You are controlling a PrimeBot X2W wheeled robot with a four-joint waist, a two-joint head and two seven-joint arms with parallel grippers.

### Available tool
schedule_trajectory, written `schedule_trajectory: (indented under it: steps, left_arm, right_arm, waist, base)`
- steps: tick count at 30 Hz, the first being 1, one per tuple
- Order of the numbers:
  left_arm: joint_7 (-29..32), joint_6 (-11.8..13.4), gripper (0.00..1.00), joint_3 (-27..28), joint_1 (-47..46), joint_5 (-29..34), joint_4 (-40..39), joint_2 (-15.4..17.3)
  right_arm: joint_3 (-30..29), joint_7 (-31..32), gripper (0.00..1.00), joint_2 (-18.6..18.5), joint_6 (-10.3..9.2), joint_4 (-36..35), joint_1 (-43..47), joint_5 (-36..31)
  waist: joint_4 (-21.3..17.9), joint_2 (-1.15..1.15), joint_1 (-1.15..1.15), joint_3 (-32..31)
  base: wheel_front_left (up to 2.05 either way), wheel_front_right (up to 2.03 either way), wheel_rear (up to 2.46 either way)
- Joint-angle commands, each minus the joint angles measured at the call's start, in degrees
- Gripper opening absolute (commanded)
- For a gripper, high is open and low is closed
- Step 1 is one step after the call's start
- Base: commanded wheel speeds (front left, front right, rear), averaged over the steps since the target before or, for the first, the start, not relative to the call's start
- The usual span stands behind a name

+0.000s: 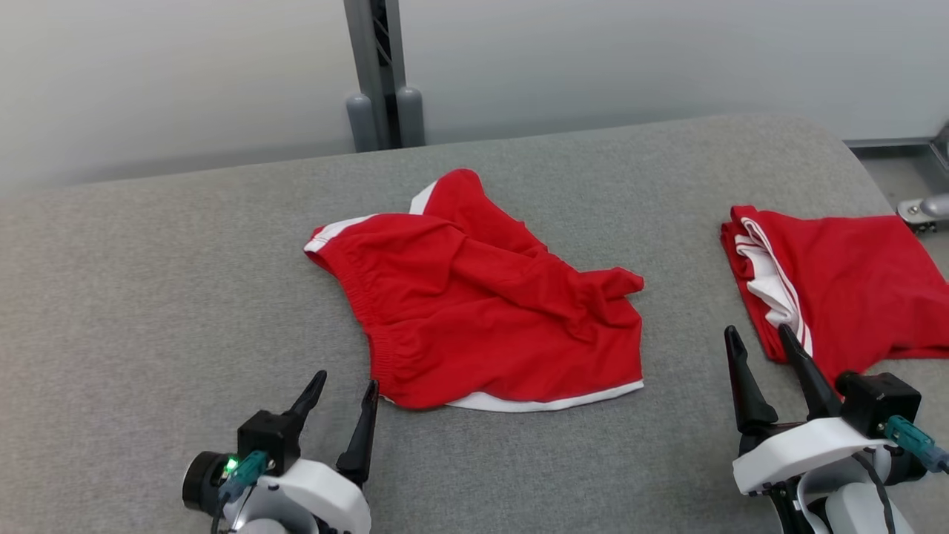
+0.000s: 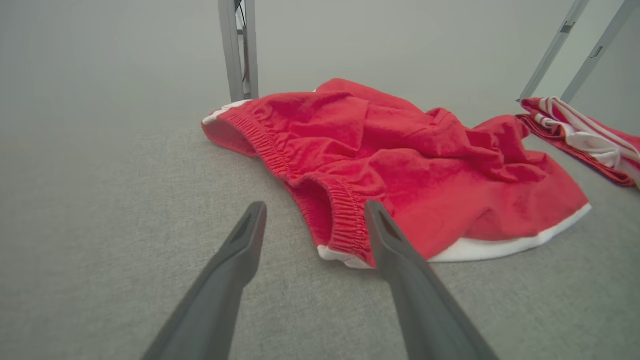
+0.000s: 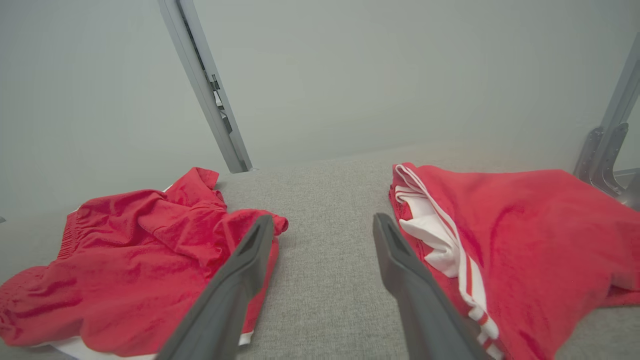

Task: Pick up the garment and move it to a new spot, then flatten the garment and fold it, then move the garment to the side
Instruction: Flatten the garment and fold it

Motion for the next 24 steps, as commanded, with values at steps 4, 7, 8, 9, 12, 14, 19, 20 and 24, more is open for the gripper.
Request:
schedule_trajectory:
  steps: [4, 7, 8, 9, 12, 14, 19, 20, 24]
  left_arm:
    - [-0.2, -1.3, 1.0, -1.6, -4.5, 2.5, 7.0, 0.5]
    - [-0.2, -1.6, 1.0, -1.9, -6.9, 3.2, 11.6, 0.6]
    - [-0.2, -1.6, 1.0, -1.9, -7.4, 3.5, 12.8, 0.6]
    - [-0.2, -1.5, 1.0, -1.7, -8.1, 3.5, 14.0, 0.6]
    - [-0.2, -1.7, 1.0, -1.4, -9.6, 3.4, 16.3, 0.5]
    - [-0.2, -2.1, 1.0, -1.6, -10.1, 2.9, 17.2, 0.5]
    - [-0.2, -3.0, 0.0, -2.7, -10.9, 2.1, 17.7, 0.4]
    - [-0.2, -3.0, 0.0, -2.8, -10.9, 1.9, 17.4, 0.4]
    - [-0.2, -3.2, 0.0, -1.9, -10.2, 0.7, 14.7, 0.3]
  right_arm:
    - [-0.4, -0.1, 1.0, 0.3, 0.01, -0.4, -0.8, 0.0]
    - [-0.3, -0.1, 1.0, 0.5, 0.01, -0.3, -1.1, 0.0]
    - [-0.4, -0.1, 1.0, 0.5, 0.01, -0.2, -1.2, 0.0]
    - [-0.5, -0.1, 1.0, 0.5, 0.01, -0.2, -1.3, -0.1]
    - [-0.5, -0.1, 1.0, 0.7, 0.01, -0.3, -1.3, -0.2]
    - [-0.6, -0.1, 1.0, 0.7, 0.01, -0.2, -1.4, -0.3]
    - [-0.8, -0.1, 1.0, 0.8, 0.01, 0.3, -1.4, -0.6]
    - [-0.8, -0.1, 1.0, 0.8, 0.01, 0.5, -1.4, -0.7]
    - [0.0, -0.1, 1.0, 1.0, 0.01, 2.0, -1.5, -0.3]
  waist:
    - [-1.9, 0.0, 0.0, 2.0]
    - [-2.6, 0.0, 0.0, 2.6]
    - [-2.8, 0.0, 0.0, 2.7]
    - [-3.0, 0.0, 0.0, 2.8]
    - [-3.3, 0.0, 0.0, 3.1]
    - [-3.5, 0.0, 0.0, 3.2]
    - [-3.5, 0.0, 0.0, 3.4]
    - [-3.4, 0.0, 0.0, 3.3]
    - [-2.7, 0.0, 0.0, 3.1]
  base:
    - [0.0, 0.0, 0.0]
    - [0.0, 0.0, 0.0]
    - [0.0, 0.0, 0.0]
    - [0.0, 0.0, 0.0]
    - [0.0, 0.0, 0.0]
    - [0.0, 0.0, 0.0]
    - [0.0, 0.0, 0.0]
    - [0.0, 0.0, 0.0]
    - [0.0, 0.0, 0.0]
